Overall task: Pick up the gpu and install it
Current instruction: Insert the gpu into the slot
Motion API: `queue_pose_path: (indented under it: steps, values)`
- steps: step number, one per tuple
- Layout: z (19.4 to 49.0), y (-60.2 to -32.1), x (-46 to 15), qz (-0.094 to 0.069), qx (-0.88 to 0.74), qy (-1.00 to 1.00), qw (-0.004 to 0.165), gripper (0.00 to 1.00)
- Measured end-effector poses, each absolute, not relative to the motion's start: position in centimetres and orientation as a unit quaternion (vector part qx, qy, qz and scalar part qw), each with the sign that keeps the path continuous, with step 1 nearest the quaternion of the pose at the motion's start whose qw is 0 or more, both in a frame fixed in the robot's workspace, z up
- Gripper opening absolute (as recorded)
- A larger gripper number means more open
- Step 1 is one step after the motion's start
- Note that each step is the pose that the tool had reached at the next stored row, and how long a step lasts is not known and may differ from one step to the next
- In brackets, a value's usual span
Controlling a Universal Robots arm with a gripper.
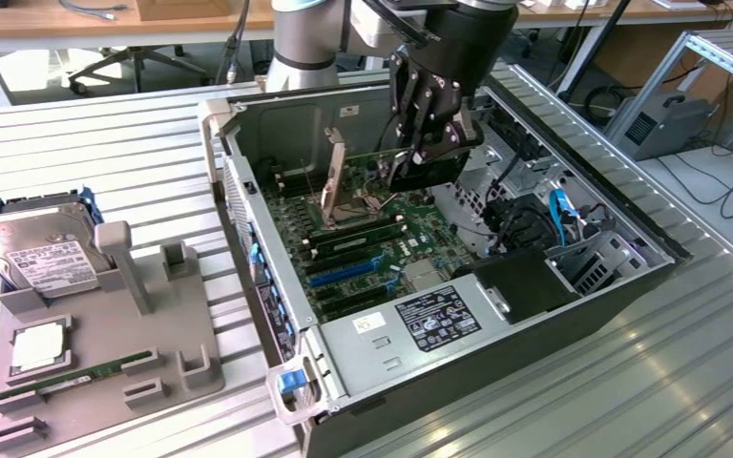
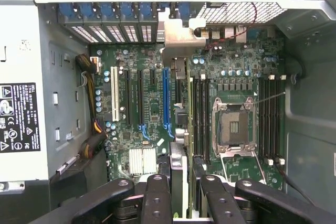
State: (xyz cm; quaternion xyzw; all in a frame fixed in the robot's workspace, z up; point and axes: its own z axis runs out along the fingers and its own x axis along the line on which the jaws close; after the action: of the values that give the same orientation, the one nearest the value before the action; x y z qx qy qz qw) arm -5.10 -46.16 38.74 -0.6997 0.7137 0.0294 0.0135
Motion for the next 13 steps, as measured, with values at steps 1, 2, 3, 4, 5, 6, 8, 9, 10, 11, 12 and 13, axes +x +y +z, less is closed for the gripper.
queue_pose_path:
  steps: [1,2,3,4,5,6,8,9,10,11,12,13]
  values:
    - [38.73,-46.16,-5.12,0.029,-0.700,0.714,0.014,0.27]
    - [38.67,-46.16,-5.18,0.029,-0.700,0.714,0.014,0.27]
    - [38.63,-46.16,-5.22,0.029,-0.700,0.714,0.014,0.27]
    - [38.62,-46.16,-5.22,0.029,-0.700,0.714,0.014,0.27]
    - [38.60,-46.16,-5.22,0.029,-0.700,0.714,0.014,0.27]
    - [38.58,-46.16,-5.22,0.029,-0.700,0.714,0.014,0.27]
    - [38.53,-46.16,-5.22,0.029,-0.700,0.714,0.014,0.27]
    - [38.49,-46.16,-5.22,0.029,-0.700,0.714,0.014,0.27]
    - [38.45,-46.16,-5.22,0.029,-0.700,0.714,0.014,0.27]
    - [38.43,-46.16,-5.22,0.029,-0.700,0.714,0.014,0.27]
    - [38.40,-46.16,-5.22,0.029,-0.700,0.714,0.014,0.27]
    - [38.38,-46.16,-5.22,0.029,-0.700,0.714,0.014,0.27]
